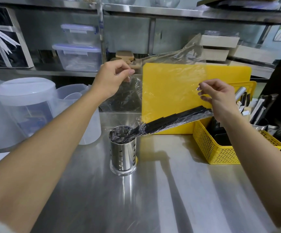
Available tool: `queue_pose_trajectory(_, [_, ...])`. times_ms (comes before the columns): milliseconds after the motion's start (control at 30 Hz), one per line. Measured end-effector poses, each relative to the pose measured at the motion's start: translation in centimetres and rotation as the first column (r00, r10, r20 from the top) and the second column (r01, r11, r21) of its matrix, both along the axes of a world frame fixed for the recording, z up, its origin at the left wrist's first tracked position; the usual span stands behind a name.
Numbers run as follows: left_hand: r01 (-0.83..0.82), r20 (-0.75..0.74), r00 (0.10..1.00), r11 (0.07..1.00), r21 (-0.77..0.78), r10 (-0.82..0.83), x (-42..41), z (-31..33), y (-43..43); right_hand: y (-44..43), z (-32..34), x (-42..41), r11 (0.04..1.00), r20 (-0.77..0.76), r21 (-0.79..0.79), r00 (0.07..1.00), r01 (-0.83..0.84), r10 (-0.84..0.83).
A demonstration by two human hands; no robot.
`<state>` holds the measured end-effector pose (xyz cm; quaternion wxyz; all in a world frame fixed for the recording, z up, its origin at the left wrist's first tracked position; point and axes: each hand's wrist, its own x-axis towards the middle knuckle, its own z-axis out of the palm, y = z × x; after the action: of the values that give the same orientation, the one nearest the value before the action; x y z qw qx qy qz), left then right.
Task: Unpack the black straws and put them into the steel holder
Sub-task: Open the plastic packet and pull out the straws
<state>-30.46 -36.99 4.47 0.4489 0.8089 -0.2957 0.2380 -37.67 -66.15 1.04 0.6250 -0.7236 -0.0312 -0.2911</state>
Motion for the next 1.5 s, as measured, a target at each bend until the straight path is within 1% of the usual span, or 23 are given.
queue_pose_trajectory(267, [-0.013,-0.045,0.999,0.997,-0.080,0.009,0.9,-1.1,1.5,1.1,1.5,1.1,0.993,-0.010,-0.121,1.000,-0.014,0.013])
queue_pose_trajectory(767, [-0.027,-0.112,0.994,0.980,-0.197,0.005,1.6,-2.9,3.1,2.8,2.6,1.9,0.970,-0.020,-0.240,1.000,-0.028,0.024])
queue_pose_trajectory(933, [-0.041,-0.136,0.991,0.980,-0.194,0.014,1.6,-3.0,3.2,3.0,3.1,2.1,0.966,-0.012,-0.257,1.000,-0.018,0.015])
queue_pose_trajectory(1133, [-0.070,-0.179,0.984,0.957,-0.280,0.020,1.9,-4.3,3.9,3.9,3.0,2.1,0.952,-0.024,-0.302,0.999,-0.045,0.040])
queue_pose_trajectory(1200, [-0.088,-0.199,0.980,0.948,-0.305,0.027,2.0,-4.7,4.1,3.8,2.7,2.0,0.953,-0.034,-0.297,0.998,-0.056,0.048])
queue_pose_trajectory(1367, [-0.122,-0.228,0.973,0.930,-0.348,0.042,2.1,-5.2,4.6,2.1,1.6,1.2,0.976,-0.042,-0.209,0.998,-0.064,0.056])
queue_pose_trajectory(1433, [-0.116,-0.222,0.974,0.925,-0.363,0.035,2.0,-5.3,4.6,1.1,0.9,0.7,0.977,-0.066,-0.191,0.994,-0.098,0.087])
queue_pose_trajectory(1500, [-0.118,-0.224,0.974,0.922,-0.368,0.035,1.9,-5.4,4.6,0.2,0.1,0.2,0.973,-0.122,-0.162,0.982,-0.163,0.145])
